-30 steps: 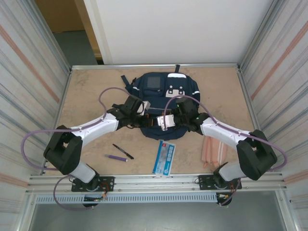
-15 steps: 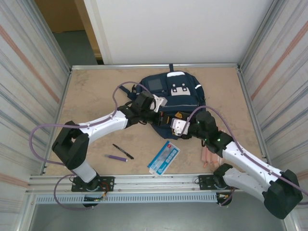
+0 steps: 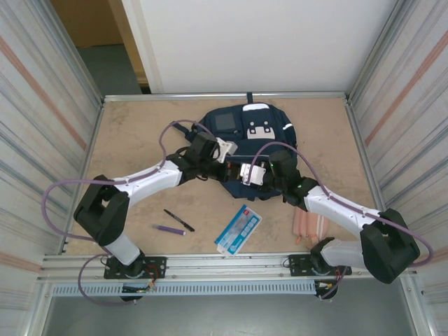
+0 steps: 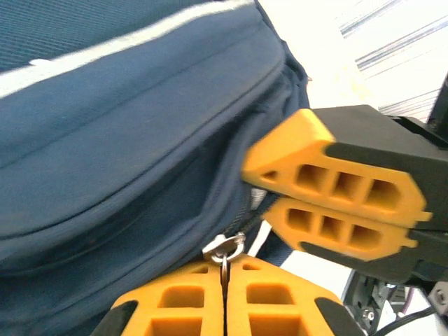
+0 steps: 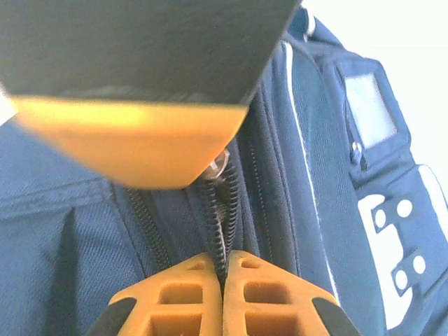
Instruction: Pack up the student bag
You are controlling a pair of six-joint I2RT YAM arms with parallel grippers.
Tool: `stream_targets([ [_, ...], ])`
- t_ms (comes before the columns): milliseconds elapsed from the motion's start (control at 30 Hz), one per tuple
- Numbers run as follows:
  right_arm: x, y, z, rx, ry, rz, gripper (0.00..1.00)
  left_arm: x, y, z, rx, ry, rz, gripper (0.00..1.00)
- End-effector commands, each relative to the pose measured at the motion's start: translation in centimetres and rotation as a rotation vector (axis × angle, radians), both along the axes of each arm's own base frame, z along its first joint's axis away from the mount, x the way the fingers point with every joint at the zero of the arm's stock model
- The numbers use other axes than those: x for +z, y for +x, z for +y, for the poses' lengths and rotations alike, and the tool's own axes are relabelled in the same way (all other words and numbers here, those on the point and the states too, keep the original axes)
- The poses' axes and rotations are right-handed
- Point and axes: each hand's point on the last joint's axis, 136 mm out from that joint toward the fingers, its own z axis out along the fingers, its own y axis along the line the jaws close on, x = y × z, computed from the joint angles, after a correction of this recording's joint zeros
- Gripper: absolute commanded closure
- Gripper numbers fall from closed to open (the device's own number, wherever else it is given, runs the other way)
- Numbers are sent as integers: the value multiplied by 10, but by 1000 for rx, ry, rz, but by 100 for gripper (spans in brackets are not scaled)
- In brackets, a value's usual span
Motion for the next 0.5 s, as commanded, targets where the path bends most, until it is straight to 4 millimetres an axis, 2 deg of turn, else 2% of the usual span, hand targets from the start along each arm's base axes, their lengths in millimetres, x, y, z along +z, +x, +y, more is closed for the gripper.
stream_targets([
  [0,9,-3,1,46,-15,-54,100,27,20,31,53,46,-190,100],
  [133,21,-5,3,75,0,-116,100,8,36,71,182,211,-252,100],
  [333,45,-31,16,173,31,-187,100,-25,79,136,427,270,-155,100],
  [367,47,-35,18,189,25,-198,100,-31,86,142,447,260,-130,100],
  [467,46,-46,22,225,8,-224,100,-29,109,148,477,222,-152,100],
])
